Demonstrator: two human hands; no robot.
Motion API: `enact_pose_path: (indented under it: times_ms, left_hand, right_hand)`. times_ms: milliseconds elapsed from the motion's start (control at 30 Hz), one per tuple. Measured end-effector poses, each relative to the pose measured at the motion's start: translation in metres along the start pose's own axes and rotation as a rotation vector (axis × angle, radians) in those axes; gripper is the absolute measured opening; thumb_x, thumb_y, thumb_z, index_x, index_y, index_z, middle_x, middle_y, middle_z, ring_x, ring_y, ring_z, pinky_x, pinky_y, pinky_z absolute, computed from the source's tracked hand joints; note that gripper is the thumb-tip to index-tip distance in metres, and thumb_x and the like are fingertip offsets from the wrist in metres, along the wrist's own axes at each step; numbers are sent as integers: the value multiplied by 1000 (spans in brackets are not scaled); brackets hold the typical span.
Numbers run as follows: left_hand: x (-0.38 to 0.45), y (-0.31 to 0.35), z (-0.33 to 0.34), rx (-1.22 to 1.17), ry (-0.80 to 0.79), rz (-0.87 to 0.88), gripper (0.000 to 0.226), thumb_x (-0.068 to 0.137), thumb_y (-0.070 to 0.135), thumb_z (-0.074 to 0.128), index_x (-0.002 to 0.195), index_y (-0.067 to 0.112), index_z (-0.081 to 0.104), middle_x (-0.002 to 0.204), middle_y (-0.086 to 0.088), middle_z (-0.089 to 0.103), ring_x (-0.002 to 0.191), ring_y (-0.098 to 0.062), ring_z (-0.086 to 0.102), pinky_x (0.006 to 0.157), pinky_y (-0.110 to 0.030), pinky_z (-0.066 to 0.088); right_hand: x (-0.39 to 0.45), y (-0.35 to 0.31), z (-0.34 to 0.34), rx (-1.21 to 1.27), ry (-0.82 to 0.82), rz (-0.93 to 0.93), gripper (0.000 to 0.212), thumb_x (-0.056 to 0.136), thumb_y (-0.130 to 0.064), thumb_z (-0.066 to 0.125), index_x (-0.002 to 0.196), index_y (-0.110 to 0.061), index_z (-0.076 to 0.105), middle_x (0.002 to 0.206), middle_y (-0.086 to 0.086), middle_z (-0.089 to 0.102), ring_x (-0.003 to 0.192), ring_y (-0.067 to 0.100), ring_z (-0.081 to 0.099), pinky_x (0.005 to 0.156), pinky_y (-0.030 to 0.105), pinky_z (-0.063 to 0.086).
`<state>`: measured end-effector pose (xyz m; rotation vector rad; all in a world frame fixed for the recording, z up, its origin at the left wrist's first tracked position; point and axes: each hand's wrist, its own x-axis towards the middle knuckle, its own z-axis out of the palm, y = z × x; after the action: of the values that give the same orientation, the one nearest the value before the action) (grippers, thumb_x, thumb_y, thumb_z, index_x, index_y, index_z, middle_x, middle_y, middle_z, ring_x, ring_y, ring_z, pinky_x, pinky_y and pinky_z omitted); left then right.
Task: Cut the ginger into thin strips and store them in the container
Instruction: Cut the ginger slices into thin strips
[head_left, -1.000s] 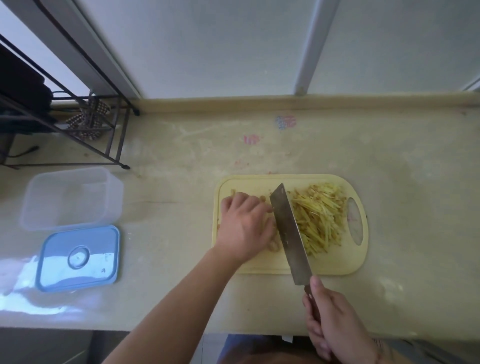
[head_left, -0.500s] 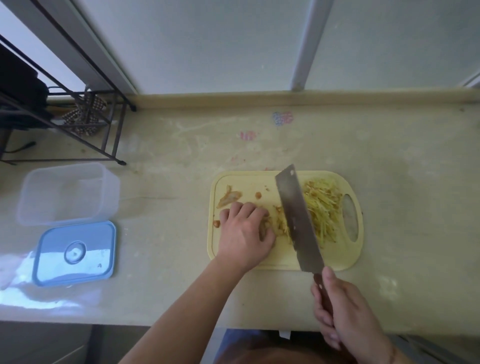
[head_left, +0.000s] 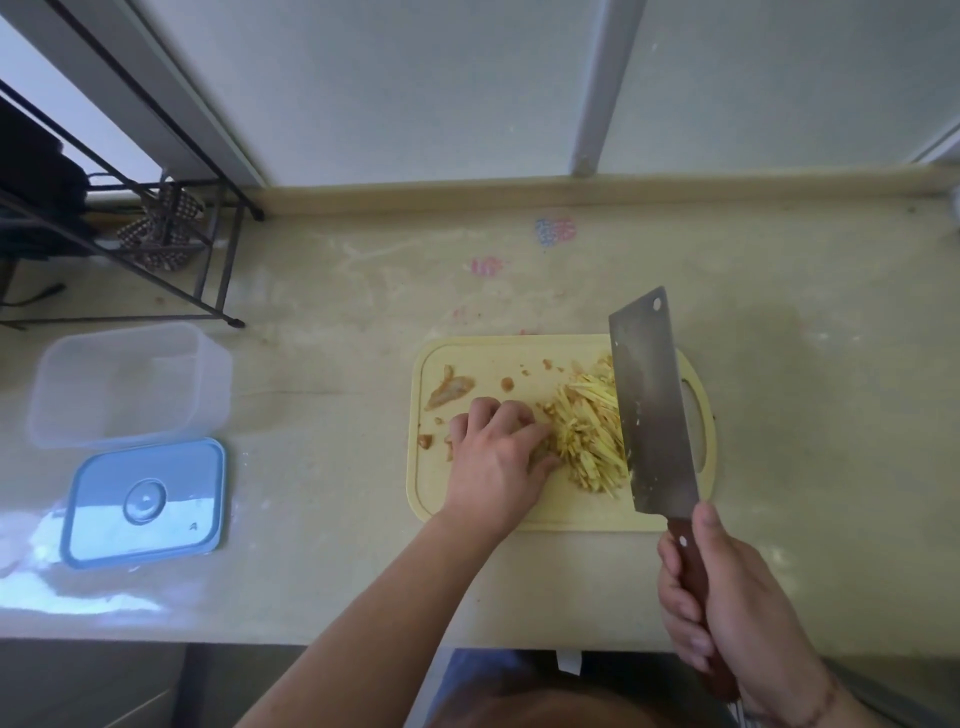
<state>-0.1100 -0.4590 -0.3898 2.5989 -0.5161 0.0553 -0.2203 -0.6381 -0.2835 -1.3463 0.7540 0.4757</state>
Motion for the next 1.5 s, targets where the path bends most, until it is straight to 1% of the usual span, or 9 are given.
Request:
enact_pose_path:
  times_ms: [133, 433, 667, 800, 1000, 1100, 1200, 1300, 1500]
  left_hand:
    - [1, 5, -1, -9, 7, -64, 14, 74, 31, 81, 84, 21, 78, 92, 3, 64, 95, -33, 53, 77, -46, 39]
    - [-5, 6, -7, -2, 49, -18, 12, 83, 27, 76, 81, 19, 68, 80, 8, 68, 90, -28, 54, 75, -39, 34]
    - [-24, -60, -55, -99, 233, -275, 11, 75, 27, 75, 80, 18, 76, 78, 9, 72, 85, -28, 59, 78, -43, 40]
    - [-32, -92, -64, -87, 178, -325, 30, 86, 40, 58, 89, 20, 80, 88, 6, 75, 92, -32, 59, 79, -46, 44]
    - [-29, -78, -53, 9, 161, -254, 26, 89, 30, 60, 105, 19, 78, 105, 1, 71, 99, -34, 56, 80, -43, 41]
    - [-17, -40, -41, -28, 101, -100, 36, 87, 41, 59, 111, 20, 75, 111, 1, 70, 104, -31, 57, 83, -43, 44]
    - [-3, -2, -25, -46, -42, 86, 38, 85, 31, 70, 121, 20, 71, 117, 0, 69, 108, -30, 57, 86, -45, 45]
    - [6, 11, -12, -36, -67, 158, 37, 82, 15, 76, 118, 19, 72, 114, 0, 70, 101, -31, 58, 79, -44, 44]
    - [6, 4, -1, -19, -54, 197, 25, 85, 20, 63, 106, 17, 76, 99, 0, 72, 86, -28, 62, 73, -39, 45]
  right_hand:
    - [-2, 3, 0, 16, -6, 1, 97, 43, -96, 60, 71, -4, 43, 49, 11, 32, 32, 16, 28, 34, 20, 31]
    - [-6, 1, -5, 20, -4, -34, 74, 64, -81, 49, 68, -7, 45, 51, 10, 33, 34, 15, 27, 36, 20, 31]
    - [-4, 4, -2, 19, -2, -31, 78, 61, -84, 52, 70, -7, 47, 50, 9, 33, 33, 15, 27, 35, 19, 32]
    - [-5, 5, 5, 1, -38, -21, 69, 61, -85, 52, 59, -16, 50, 49, 9, 32, 33, 14, 26, 37, 18, 32]
    - [-8, 11, 13, -63, -40, -8, 72, 69, -85, 46, 62, -14, 49, 49, 9, 34, 34, 16, 28, 38, 21, 31]
    - [-9, 12, 12, -66, -32, 4, 71, 82, -74, 39, 72, -4, 45, 49, 10, 34, 35, 16, 28, 41, 22, 29]
    - [-10, 12, 9, -65, -25, 3, 70, 83, -72, 40, 73, -3, 45, 49, 10, 33, 35, 16, 27, 40, 21, 29]
    - [-11, 11, 4, -76, -19, 2, 74, 70, -85, 48, 65, -11, 48, 50, 10, 34, 36, 16, 27, 38, 21, 30]
    - [-12, 13, -5, -60, -31, 13, 80, 60, -85, 49, 71, -6, 45, 52, 12, 33, 37, 18, 28, 38, 23, 29]
